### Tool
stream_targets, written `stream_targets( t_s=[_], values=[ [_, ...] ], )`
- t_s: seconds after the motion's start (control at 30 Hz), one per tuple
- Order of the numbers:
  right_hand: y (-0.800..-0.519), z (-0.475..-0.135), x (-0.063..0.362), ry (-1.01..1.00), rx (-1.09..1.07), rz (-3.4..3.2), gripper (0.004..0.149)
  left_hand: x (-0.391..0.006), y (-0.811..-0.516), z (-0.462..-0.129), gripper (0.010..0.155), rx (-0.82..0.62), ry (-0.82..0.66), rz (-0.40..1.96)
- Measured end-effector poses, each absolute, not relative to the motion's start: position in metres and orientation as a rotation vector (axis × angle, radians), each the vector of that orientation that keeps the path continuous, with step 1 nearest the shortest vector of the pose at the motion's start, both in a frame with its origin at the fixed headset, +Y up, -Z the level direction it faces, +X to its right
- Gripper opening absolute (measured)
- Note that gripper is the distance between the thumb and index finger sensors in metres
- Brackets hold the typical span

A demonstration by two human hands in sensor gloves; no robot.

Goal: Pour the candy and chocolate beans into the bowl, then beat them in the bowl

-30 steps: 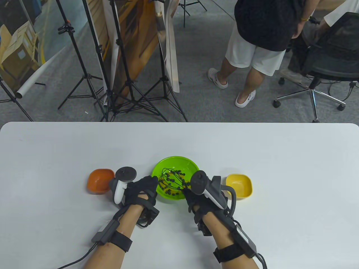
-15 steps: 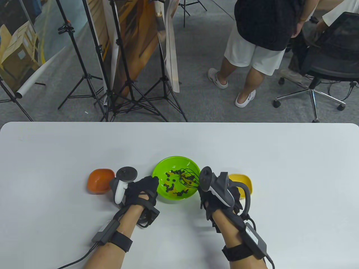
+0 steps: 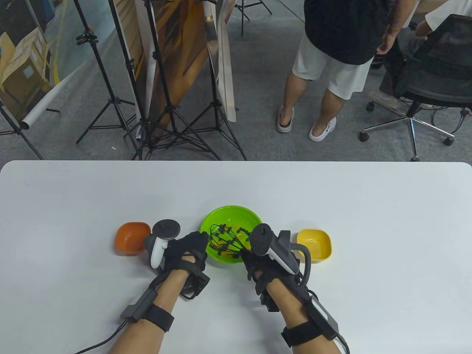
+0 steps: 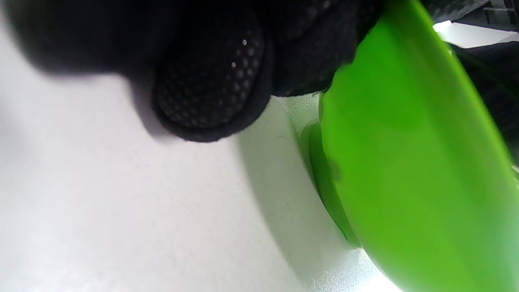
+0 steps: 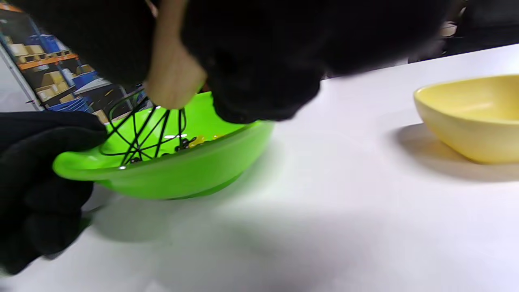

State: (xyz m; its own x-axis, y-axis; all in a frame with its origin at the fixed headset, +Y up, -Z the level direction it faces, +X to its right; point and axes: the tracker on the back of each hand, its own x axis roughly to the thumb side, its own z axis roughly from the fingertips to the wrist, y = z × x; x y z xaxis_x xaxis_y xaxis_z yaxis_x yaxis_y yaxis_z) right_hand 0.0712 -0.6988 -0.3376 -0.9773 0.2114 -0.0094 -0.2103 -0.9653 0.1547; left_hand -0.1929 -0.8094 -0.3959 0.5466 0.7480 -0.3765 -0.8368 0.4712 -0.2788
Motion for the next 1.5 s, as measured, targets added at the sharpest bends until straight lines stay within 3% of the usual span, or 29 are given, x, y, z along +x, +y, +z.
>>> stream_targets(
  t_s=[0.33,0.6,0.8,1.0,1.2,1.5],
  values=[
    [-0.672,-0.335,0.097,0.151,-0.123,3.086,0.056,-0.193,-0.809,-0.396,0.045,-0.464,0.213,0.982],
    [-0.7,-0.346,0.096,0.092,-0.237,2.98,0.059,-0.193,-0.81,-0.396,0.045,-0.464,0.207,0.982],
    [-0.721,-0.349,0.082,0.175,-0.127,2.811,0.059,-0.193,-0.81,-0.396,0.045,-0.467,0.208,0.986],
    [-0.704,-0.335,0.087,0.249,-0.026,2.861,0.058,-0.193,-0.81,-0.396,0.045,-0.465,0.221,0.992],
    [-0.683,-0.328,0.1,0.137,-0.102,3.029,0.057,-0.192,-0.809,-0.396,0.045,-0.465,0.215,0.98],
    [-0.702,-0.345,0.098,0.07,-0.254,2.994,0.059,-0.192,-0.809,-0.396,0.045,-0.466,0.208,0.986]
  ],
)
